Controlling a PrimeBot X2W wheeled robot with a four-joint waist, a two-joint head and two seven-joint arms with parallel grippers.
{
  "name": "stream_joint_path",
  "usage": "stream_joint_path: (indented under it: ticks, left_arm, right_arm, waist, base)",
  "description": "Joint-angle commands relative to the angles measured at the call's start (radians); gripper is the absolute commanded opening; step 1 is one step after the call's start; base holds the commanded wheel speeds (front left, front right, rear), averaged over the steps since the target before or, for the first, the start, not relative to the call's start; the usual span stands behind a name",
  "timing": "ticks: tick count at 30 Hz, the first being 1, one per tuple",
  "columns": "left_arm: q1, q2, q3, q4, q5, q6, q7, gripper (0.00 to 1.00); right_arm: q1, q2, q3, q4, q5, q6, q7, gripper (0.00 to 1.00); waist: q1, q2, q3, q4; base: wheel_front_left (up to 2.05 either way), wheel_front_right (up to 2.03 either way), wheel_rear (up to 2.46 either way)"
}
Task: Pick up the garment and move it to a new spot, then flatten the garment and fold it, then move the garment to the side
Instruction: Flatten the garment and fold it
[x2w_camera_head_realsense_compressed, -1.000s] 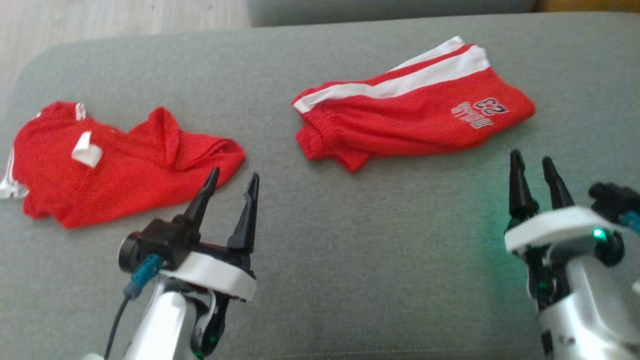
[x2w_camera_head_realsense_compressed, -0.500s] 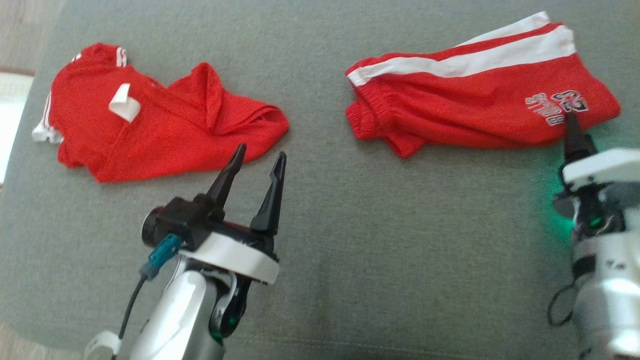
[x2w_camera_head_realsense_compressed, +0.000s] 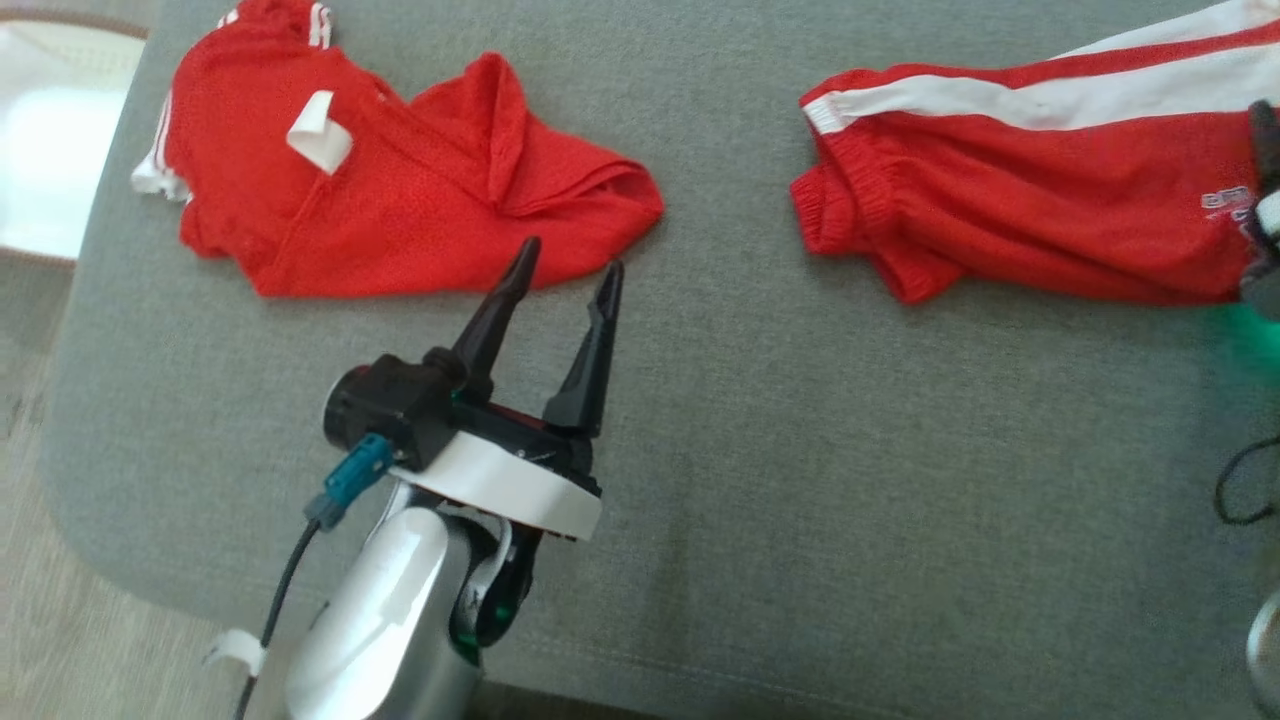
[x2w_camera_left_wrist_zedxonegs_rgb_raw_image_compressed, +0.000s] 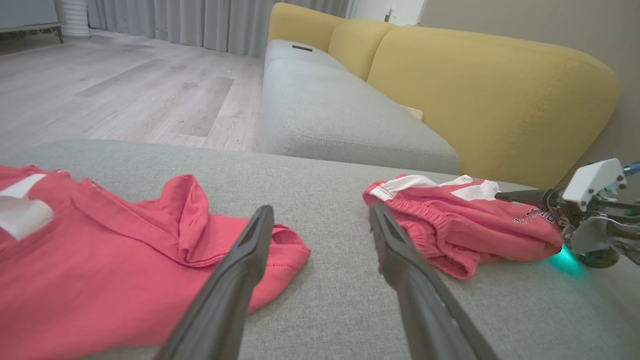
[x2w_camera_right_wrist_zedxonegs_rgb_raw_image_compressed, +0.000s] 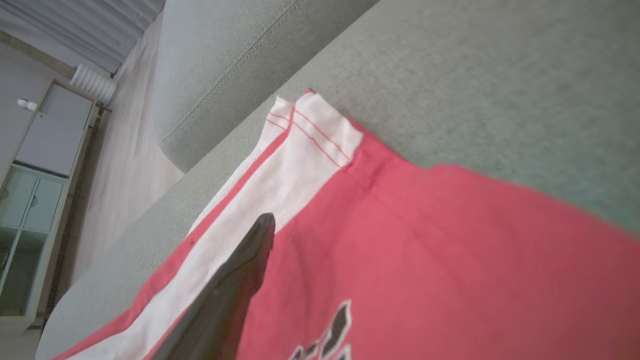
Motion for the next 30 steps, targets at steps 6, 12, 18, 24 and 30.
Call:
stream_joint_path:
  ticks: [6, 12, 18, 24, 30]
  left_arm:
    - [-0.046, 0.007, 0.009, -0.026, 0.023, 0.020, -0.006, 1.00]
    - [-0.064, 0.007, -0.004, -0.037, 0.005, 0.039, -0.006, 1.00]
    - [-0.062, 0.007, -0.002, -0.039, 0.001, 0.044, -0.006, 1.00]
    - [-0.048, 0.007, 0.013, -0.029, 0.011, 0.039, -0.006, 1.00]
    - [-0.036, 0.007, 0.027, -0.021, 0.020, 0.029, -0.006, 1.00]
  right_arm:
    - [-0.055, -0.024, 0.019, 0.045, -0.120, -0.001, 0.042, 1.00]
    - [-0.084, -0.038, -0.009, 0.091, -0.197, -0.001, 0.049, 0.03]
    - [-0.096, -0.039, -0.043, 0.108, -0.238, -0.001, 0.000, 0.00]
    - [-0.080, -0.045, -0.067, 0.100, -0.258, -0.001, -0.103, 0.00]
    - [-0.031, -0.078, -0.098, 0.104, -0.291, -0.001, -0.195, 0.00]
  waist:
    - [-0.0001, 0.0000, 0.029, 0.029]
    - [-0.0001, 0.0000, 0.034, 0.042]
    - [-0.0001, 0.0000, 0.024, 0.037]
    - [-0.0001, 0.0000, -0.005, 0.016]
    - [-0.0001, 0.0000, -0.044, -0.011]
  base:
    - [0.00, 0.00, 0.00]
    - [0.00, 0.00, 0.00]
    - [0.00, 0.00, 0.00]
    - [0.00, 0.00, 0.00]
    - [0.00, 0.00, 0.00]
